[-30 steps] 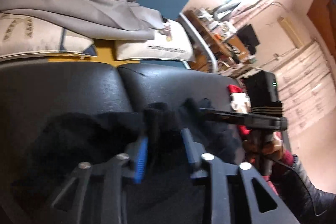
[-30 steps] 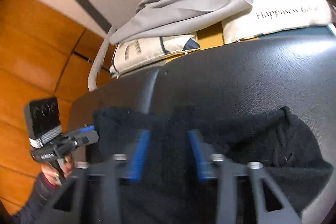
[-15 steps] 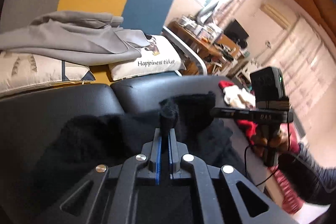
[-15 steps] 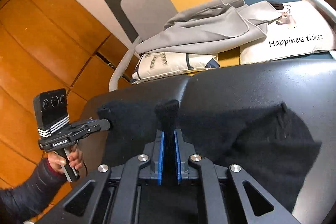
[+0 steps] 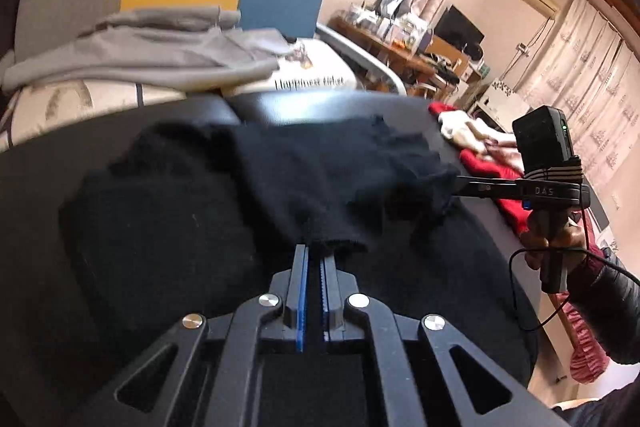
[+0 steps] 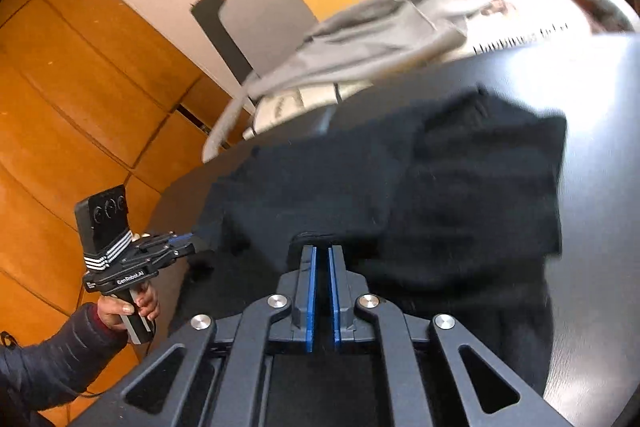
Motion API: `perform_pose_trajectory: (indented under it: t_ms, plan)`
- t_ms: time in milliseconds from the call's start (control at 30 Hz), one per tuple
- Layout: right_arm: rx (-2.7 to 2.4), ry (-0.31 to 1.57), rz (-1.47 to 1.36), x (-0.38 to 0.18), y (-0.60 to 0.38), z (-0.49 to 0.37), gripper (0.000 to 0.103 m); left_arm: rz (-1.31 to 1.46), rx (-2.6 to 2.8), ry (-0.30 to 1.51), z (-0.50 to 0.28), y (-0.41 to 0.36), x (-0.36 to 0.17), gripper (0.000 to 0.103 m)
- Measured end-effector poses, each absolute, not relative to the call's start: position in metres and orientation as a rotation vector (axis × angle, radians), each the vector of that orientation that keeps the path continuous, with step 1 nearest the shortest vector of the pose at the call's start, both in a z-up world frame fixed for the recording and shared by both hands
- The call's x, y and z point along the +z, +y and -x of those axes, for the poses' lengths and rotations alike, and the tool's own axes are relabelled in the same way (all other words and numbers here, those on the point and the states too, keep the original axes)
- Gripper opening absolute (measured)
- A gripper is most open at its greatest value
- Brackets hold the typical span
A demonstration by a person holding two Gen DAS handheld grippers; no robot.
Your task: Fold clothes
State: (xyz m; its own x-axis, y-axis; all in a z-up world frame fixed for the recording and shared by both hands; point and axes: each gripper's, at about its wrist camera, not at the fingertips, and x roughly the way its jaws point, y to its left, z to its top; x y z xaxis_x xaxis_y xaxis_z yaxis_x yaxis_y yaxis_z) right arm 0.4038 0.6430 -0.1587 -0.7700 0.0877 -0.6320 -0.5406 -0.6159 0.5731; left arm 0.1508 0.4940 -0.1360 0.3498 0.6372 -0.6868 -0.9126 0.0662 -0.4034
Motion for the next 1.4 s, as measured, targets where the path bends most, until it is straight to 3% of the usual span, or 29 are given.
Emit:
perform_pose_trajectory:
  t_ms: [100,167,200,233,367,467,700,800,900,1000,1033,1133,1400]
  plan:
    - [2.365,1.277,0.695,-0.165,0.648,-0.422,0.011,0.965,1.201,0.317,-0.146,0.487,-0.141,0.008]
    - [2.334,1.341,0.620,-0.164,0.650,-0.432,0.028,1.008,1.187,0.270,-0.139,0.481,-0.141,0.016]
    - [2.317,1.368,0.603,-0.164,0.653,-0.434,0.044,1.034,1.181,0.235,-0.134,0.478,-0.141,0.017]
    - [2.300,1.389,0.590,-0.165,0.655,-0.435,0.051,1.054,1.179,0.198,-0.128,0.475,-0.140,0.019]
    - [2.256,1.457,0.573,-0.173,0.666,-0.424,0.051,1.164,1.169,0.024,-0.099,0.472,-0.139,0.027]
    - [2.222,1.465,0.625,-0.184,0.669,-0.409,0.051,1.220,1.190,0.019,-0.093,0.484,-0.143,0.029]
    - [2.205,1.460,0.723,-0.197,0.672,-0.384,0.047,1.291,1.144,0.091,-0.107,0.523,-0.164,0.035]
    - [2.204,1.434,0.766,-0.199,0.673,-0.382,0.038,1.323,1.140,0.120,-0.111,0.533,-0.172,0.037]
    - [2.202,1.416,0.801,-0.202,0.674,-0.381,0.022,1.371,1.112,0.089,-0.109,0.536,-0.178,0.037]
    - [2.199,1.371,0.818,-0.201,0.674,-0.382,0.009,1.386,1.089,0.095,-0.113,0.537,-0.177,0.031]
    - [2.200,1.356,0.822,-0.200,0.673,-0.382,0.008,1.369,1.090,0.108,-0.117,0.538,-0.175,0.020]
    - [2.213,1.324,0.828,-0.193,0.672,-0.383,0.007,1.323,1.125,0.146,-0.127,0.538,-0.166,0.002]
    - [2.262,1.249,0.815,-0.167,0.668,-0.390,0.005,1.238,1.131,0.068,-0.125,0.526,-0.132,0.003]
